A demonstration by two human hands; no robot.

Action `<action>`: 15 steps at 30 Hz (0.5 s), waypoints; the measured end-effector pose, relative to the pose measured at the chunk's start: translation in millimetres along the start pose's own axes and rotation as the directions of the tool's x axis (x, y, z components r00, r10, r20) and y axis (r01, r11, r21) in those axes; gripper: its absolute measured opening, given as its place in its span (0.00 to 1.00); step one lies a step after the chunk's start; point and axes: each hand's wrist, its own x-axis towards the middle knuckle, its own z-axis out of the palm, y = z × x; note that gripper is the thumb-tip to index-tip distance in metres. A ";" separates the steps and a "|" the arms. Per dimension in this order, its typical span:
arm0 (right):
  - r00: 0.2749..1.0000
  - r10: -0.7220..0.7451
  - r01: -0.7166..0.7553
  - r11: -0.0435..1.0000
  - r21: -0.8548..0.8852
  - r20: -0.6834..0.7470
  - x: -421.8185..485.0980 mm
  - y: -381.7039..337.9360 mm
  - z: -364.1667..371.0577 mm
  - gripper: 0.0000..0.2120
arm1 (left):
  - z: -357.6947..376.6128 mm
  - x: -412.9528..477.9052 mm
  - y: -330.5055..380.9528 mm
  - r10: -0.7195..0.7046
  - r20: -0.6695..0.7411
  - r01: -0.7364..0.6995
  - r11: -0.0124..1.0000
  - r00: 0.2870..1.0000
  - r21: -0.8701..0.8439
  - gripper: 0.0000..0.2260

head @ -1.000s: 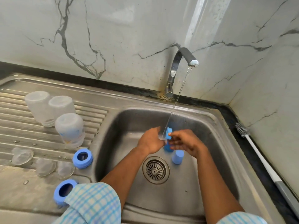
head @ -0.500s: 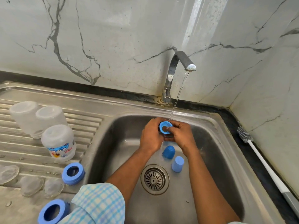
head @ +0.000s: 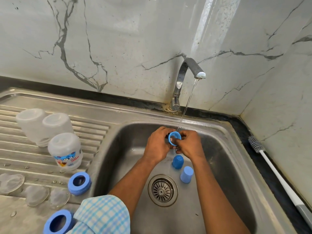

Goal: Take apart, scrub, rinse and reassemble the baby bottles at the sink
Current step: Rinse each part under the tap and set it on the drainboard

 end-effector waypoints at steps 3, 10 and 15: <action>0.995 -0.006 0.003 0.999 0.034 0.104 1.1 0.9 -7.8 0.07 | 0.8 -0.1 -1.3 0.016 0.005 -0.016 0.999 1.000 0.039 0.20; 0.995 -0.053 0.045 0.995 -0.086 -0.088 2.6 3.0 -5.0 0.09 | 0.8 -0.2 -3.0 0.032 0.015 -0.032 0.999 0.999 -0.006 0.20; 0.998 -0.067 0.066 0.992 -0.106 -0.008 4.3 2.8 -1.3 0.08 | 1.0 -0.4 -1.7 -0.001 -0.043 0.003 0.999 0.999 0.043 0.20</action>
